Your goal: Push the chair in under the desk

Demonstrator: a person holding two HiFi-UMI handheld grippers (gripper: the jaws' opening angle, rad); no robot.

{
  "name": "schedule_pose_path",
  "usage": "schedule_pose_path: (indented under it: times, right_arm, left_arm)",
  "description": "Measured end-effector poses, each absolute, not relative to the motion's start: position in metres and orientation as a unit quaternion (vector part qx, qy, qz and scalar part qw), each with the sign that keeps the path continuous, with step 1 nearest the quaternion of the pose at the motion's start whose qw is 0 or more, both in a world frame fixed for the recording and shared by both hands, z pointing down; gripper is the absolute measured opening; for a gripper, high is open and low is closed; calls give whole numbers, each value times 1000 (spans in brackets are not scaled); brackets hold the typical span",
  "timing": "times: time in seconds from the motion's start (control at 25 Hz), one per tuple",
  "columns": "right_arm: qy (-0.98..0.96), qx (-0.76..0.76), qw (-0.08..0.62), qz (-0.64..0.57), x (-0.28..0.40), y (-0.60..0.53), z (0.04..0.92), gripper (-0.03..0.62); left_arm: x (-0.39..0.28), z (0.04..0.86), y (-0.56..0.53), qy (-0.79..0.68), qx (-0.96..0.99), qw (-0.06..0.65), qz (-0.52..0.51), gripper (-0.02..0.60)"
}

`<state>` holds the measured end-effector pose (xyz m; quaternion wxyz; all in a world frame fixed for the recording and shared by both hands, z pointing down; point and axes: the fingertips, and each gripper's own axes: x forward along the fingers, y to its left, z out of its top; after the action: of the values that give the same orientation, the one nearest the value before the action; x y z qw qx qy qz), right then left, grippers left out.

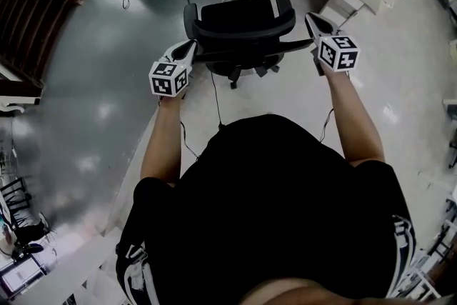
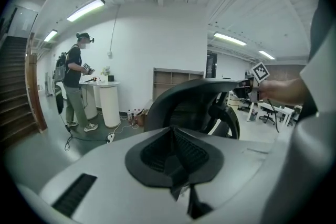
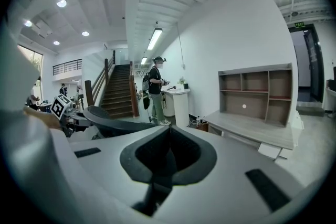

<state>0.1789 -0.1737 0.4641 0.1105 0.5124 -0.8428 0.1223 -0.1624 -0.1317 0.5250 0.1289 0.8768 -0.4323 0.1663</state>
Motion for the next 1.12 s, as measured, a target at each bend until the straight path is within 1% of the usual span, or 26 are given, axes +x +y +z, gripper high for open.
schedule_pose_path:
  times: [0.16,0.28,0.4,0.52,0.56,0.68,0.8,0.96,1.12]
  right_arm:
    - [-844,503,132,132,177,-165,477,7]
    - [-848,484,160,140,173,-156,492,37]
    - [-856,452,213,131,161,-145,512,82]
    - [-862,414,272,104,148,-136,530,124]
    - [-864,403,285,98,143,-133,534,132]
    - [-867,372,318,91,131,-125,548,153]
    - [-869,337,353,80,120,-118,561,171]
    - [-867,283,407,44,109,-109,579,195]
    - [-854,235,464,-12,104,-105,598,214]
  left_arm:
    - [-160,535,-131,-419,880,119,191,25]
    - [-157,544,-128,-406,882,108,215,25]
    - [-152,552,-124,-388,884,87,243,29]
    - [-140,559,-120,-361,888,55,278,65]
    - [-135,561,-117,-349,890,43,290,89]
    - [-122,573,-110,-315,889,7,332,134]
    - [-110,590,-107,-288,883,-21,369,153]
    - [-99,605,-101,-246,859,-93,440,190]
    - [-94,606,-100,-217,850,-117,466,198]
